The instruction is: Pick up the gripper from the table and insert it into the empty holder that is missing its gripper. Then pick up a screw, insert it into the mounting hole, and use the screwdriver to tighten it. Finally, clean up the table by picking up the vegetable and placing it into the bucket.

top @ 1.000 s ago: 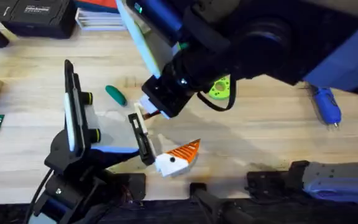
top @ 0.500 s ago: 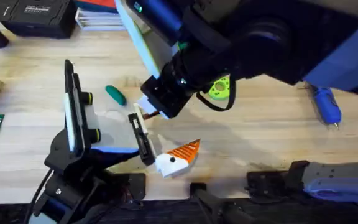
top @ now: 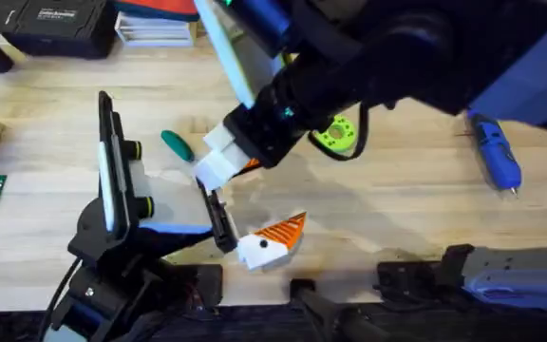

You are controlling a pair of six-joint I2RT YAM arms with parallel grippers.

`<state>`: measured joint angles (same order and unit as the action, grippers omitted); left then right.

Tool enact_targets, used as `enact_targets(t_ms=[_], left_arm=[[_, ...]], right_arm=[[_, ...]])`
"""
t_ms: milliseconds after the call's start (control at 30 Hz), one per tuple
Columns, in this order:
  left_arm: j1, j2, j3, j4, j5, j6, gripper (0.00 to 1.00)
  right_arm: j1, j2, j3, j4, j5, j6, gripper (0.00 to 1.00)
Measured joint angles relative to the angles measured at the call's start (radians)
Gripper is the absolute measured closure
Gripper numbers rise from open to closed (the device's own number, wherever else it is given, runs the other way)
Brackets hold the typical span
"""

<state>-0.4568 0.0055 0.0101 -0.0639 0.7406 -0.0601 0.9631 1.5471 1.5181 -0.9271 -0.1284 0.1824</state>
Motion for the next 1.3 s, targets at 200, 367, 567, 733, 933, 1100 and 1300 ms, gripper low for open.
enact_targets(t_ms=[200, 367, 567, 733, 933, 1100, 1300], left_arm=[[0.000, 0.000, 0.000, 0.000, 0.000, 0.000, 0.015], [0.000, 0.000, 0.000, 0.000, 0.000, 0.000, 0.015], [0.000, 0.000, 0.000, 0.000, 0.000, 0.000, 0.015], [0.000, 0.000, 0.000, 0.000, 0.000, 0.000, 0.015], [0.000, 0.000, 0.000, 0.012, 0.000, 0.000, 0.015], [0.000, 0.000, 0.000, 0.016, 0.000, 0.000, 0.015], [0.000, 0.000, 0.000, 0.016, 0.000, 0.000, 0.015]], right_arm=[[-0.040, -0.062, 0.000, -0.066, 0.036, 0.019, 0.008], [-0.046, -0.153, -0.037, -0.092, 0.088, 0.066, 0.008], [-0.098, -0.420, -0.282, -0.057, 0.088, 0.111, 0.008], [-0.146, -0.627, -0.440, -0.046, 0.032, 0.118, 0.009], [-0.173, -0.802, -0.537, -0.047, -0.050, 0.043, 0.009], [-0.173, -0.848, -0.548, -0.054, -0.132, -0.085, 0.009], [-0.173, -0.847, -0.549, -0.054, -0.159, -0.141, 0.009]])
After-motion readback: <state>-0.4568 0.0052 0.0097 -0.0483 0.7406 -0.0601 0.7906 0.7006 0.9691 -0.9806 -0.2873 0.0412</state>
